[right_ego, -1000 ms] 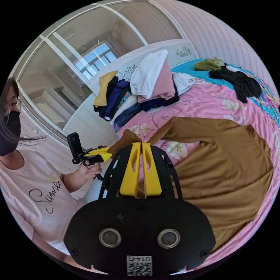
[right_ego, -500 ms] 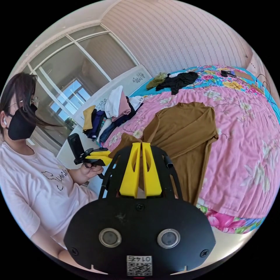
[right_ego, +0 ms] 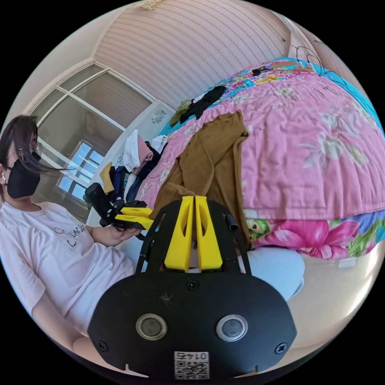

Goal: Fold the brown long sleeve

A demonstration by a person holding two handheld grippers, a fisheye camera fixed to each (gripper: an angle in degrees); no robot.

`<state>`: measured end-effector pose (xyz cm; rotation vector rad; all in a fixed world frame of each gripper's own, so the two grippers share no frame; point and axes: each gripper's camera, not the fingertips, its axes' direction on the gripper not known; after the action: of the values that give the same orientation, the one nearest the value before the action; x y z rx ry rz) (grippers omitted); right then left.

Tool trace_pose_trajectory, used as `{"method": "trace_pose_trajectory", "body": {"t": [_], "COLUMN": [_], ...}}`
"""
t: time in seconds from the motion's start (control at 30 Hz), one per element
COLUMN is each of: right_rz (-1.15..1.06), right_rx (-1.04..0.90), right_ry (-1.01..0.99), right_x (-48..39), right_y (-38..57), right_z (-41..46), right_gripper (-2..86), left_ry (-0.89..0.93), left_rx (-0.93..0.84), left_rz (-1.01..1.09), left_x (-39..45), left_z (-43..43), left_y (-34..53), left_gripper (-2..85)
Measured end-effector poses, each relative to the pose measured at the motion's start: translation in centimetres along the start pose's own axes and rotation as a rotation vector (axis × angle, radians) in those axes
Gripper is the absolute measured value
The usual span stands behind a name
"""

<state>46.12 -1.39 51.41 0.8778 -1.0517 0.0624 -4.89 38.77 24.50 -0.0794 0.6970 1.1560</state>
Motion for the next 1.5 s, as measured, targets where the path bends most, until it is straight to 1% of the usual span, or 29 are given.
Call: {"method": "trace_pose_trajectory", "body": {"t": [0.07, 0.1, 0.17, 0.23, 0.33, 0.4, 0.47, 0.5, 0.57, 0.6, 0.67, 0.7, 0.77, 0.8, 0.87, 0.9, 0.97, 1.0, 1.07, 1.17, 1.27, 1.3, 1.33, 1.4, 1.5], "right_rz": [0.093, 0.114, 0.187, 0.218, 0.244, 0.22, 0.166, 0.15, 0.079, 0.057, -0.023, -0.042, -0.102, -0.12, -0.166, -0.168, -0.137, -0.126, -0.095, -0.046, -0.047, -0.055, -0.073, -0.113, -0.135], "right_rx": [-0.065, -0.077, -0.126, -0.166, -0.204, -0.184, -0.17, -0.169, -0.161, -0.156, -0.141, -0.138, -0.15, -0.158, -0.19, -0.195, -0.23, -0.235, -0.232, -0.256, -0.266, -0.261, -0.264, -0.252, -0.272], "right_ry": [0.052, 0.067, 0.131, 0.172, 0.207, 0.197, 0.18, 0.18, 0.182, 0.183, 0.211, 0.227, 0.313, 0.34, 0.455, 0.469, 0.464, 0.459, 0.459, 0.46, 0.464, 0.462, 0.446, 0.402, 0.391], "right_x": [2.2, 2.6, 3.9, 4.5, 5.0, 5.0, 4.8, 4.8, 4.3, 4.1, 3.2, 2.9, 2.2, 2.0, 2.0, 2.1, 3.4, 3.8, 5.1, 7.0, 7.9, 7.9, 7.9, 7.8, 8.1], "right_y": [0.9, 1.1, 1.5, 1.5, 0.7, -0.8, -4.3, -5.5, -10.7, -12.1, -18.0, -19.5, -25.7, -27.2, -32.6, -33.8, -38.3, -39.2, -41.9, -43.7, -44.2, -44.3, -44.5, -44.8, -45.2], "right_z": [0.3, 0.2, 0.0, -0.1, -0.3, -0.5, 0.1, 0.3, 1.6, 2.0, 3.6, 4.1, 6.5, 7.3, 10.4, 11.2, 14.0, 14.6, 16.3, 18.5, 19.6, 19.4, 19.2, 18.4, 18.1], "right_gripper": [0.0, 0.0, -0.2, -0.2, -0.3, -0.3, -0.3, -0.3, -0.2, -0.2, 0.0, 0.0, 0.5, 0.7, 2.1, 3.7, 9.7, 11.1, 12.4, 12.8, 11.0, 10.3, 7.4, 4.0, 2.4], "left_ry": [0.095, 0.133, 0.273, 0.283, 0.212, 0.114, -0.04, -0.076, -0.24, -0.286, -0.448, -0.473, -0.529, -0.532, -0.508, -0.493, -0.474, -0.492, -0.548, -0.522, -0.457, -0.458, -0.484, -0.521, -0.438], "left_rx": [-0.112, -0.129, -0.162, -0.189, -0.175, -0.151, -0.085, -0.07, -0.037, -0.034, -0.038, -0.039, -0.024, -0.024, -0.034, -0.034, -0.042, -0.055, -0.101, -0.151, -0.119, -0.108, -0.098, -0.13, -0.119], "left_rz": [-0.024, -0.02, -0.037, -0.024, -0.032, -0.092, -0.204, -0.233, -0.343, -0.357, -0.422, -0.44, -0.53, -0.547, -0.609, -0.615, -0.601, -0.597, -0.607, -0.658, -0.658, -0.657, -0.645, -0.62, -0.664], "left_x": [-0.8, -0.9, -1.3, -1.4, -3.2, -6.0, -11.3, -12.8, -18.9, -20.4, -25.9, -27.3, -32.5, -33.6, -37.5, -38.3, -40.6, -41.1, -43.3, -46.4, -48.2, -48.4, -48.9, -49.9, -51.7], "left_z": [3.1, 3.8, 5.4, 5.7, 4.3, 2.5, -1.1, -2.1, -6.0, -6.8, -9.5, -10.0, -11.2, -11.2, -11.0, -10.8, -9.8, -9.5, -8.3, -7.8, -9.8, -10.5, -11.7, -12.9, -13.9], "left_y": [-0.5, -0.7, -1.3, -1.9, -2.6, -3.1, -3.9, -4.1, -5.5, -6.0, -8.3, -8.9, -10.8, -11.2, -13.1, -13.5, -15.3, -15.7, -16.7, -16.8, -16.6, -16.4, -16.2, -15.7, -15.0], "left_gripper": [3.7, 4.1, 5.3, 5.6, 5.4, 4.9, 3.5, 3.0, 0.6, 0.3, -0.1, 0.2, 2.3, 3.2, 6.1, 6.6, 7.9, 8.0, 8.1, 6.4, 1.4, 1.0, 0.1, -0.1, 2.5]}}
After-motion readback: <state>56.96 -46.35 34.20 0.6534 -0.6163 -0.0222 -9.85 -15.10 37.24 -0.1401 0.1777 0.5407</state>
